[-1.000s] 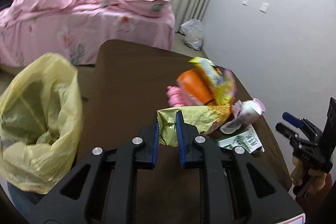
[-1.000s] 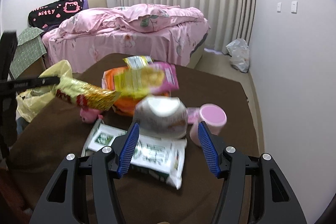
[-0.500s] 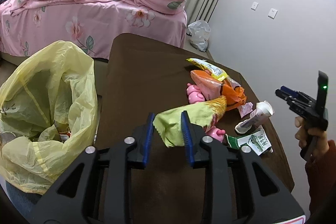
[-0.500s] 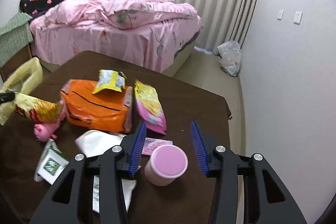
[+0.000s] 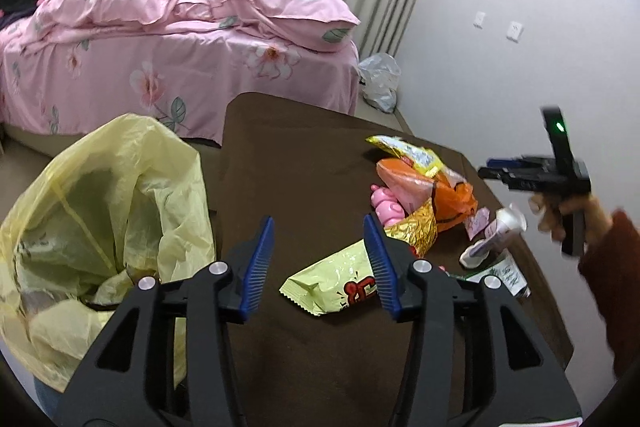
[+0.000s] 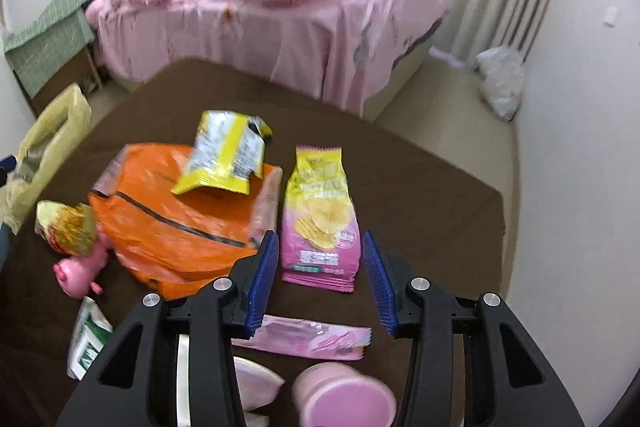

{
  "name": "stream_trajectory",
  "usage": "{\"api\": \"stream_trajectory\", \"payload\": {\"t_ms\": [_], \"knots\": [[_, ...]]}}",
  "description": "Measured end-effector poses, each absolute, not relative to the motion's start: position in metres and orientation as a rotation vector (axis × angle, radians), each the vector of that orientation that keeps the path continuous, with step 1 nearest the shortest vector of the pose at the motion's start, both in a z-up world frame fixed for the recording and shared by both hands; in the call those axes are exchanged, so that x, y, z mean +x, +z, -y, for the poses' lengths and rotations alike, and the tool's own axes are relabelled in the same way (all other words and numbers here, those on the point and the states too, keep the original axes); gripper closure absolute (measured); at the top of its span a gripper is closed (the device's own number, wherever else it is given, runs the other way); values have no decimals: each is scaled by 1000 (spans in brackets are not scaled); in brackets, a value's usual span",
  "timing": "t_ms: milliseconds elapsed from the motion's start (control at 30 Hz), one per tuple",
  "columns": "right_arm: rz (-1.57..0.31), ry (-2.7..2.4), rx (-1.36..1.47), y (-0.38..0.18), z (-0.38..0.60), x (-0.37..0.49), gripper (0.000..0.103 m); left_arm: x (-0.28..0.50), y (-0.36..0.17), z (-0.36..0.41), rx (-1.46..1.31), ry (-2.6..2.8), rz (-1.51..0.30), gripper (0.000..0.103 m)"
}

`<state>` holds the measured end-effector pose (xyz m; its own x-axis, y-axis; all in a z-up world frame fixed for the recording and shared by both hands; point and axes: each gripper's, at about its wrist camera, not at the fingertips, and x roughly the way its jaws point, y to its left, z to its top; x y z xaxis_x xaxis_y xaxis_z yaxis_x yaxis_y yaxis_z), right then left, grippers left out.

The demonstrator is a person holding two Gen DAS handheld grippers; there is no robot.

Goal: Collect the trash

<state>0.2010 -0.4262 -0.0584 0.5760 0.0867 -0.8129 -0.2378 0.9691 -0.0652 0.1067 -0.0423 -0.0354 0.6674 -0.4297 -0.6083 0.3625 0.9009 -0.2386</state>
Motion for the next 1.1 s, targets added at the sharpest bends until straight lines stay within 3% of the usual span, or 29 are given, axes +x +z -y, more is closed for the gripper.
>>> {"api": "stream_trajectory", "payload": {"t_ms": [100,367,533,700,1100], "knots": [[-916,215,-219,-58,450,210,61,110,-42,47,-62,-469,-733,58],[-968,359,37,-94,505,237,61,134,-67,66,-134,-477,-821,57],[-1014,471,6,-121,490,255,74,137,-72,78,-65,-454,-846,57],[-1011,559,-38,-127,473,259,98,141,-74,77,-59,-432,-857,57],[-902,443,-70,-63,480,217,100,164,-79,88,-56,-473,-861,57]]}}
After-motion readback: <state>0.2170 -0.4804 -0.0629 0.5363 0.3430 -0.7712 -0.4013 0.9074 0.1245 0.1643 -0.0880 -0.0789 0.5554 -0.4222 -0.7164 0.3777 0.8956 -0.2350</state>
